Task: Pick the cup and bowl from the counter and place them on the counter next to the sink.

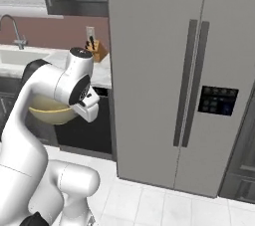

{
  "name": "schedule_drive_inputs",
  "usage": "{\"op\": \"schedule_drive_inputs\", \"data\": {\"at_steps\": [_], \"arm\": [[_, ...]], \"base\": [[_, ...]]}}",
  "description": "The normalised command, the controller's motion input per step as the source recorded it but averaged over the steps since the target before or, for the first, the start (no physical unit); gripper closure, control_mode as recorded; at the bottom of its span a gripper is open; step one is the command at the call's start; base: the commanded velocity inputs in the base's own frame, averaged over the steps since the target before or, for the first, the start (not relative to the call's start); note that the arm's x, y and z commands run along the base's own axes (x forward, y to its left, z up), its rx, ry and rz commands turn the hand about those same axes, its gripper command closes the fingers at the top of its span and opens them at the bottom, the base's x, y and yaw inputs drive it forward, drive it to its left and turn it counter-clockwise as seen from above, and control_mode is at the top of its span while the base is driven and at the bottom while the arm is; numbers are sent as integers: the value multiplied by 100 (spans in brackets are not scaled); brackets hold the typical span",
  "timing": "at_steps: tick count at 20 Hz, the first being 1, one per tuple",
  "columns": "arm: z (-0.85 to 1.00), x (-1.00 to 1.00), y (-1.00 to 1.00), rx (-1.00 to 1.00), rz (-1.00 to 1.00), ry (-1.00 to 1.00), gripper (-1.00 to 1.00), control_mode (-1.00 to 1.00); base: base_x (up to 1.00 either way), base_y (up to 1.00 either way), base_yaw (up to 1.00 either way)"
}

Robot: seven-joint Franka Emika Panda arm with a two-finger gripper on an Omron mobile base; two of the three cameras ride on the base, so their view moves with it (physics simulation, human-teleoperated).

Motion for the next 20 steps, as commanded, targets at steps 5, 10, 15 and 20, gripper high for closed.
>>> {"op": "schedule_drive_inputs", "data": {"at_steps": [5,10,15,20], "arm": [[0,0,0,0,0,0,100,100],[0,0,0,0,0,0,100,100],[0,0,0,0,0,0,100,100],[0,0,0,0,0,0,100,100]], "base": [[41,73,-1],[43,74,0],[73,72,0],[100,49,-5]]}}
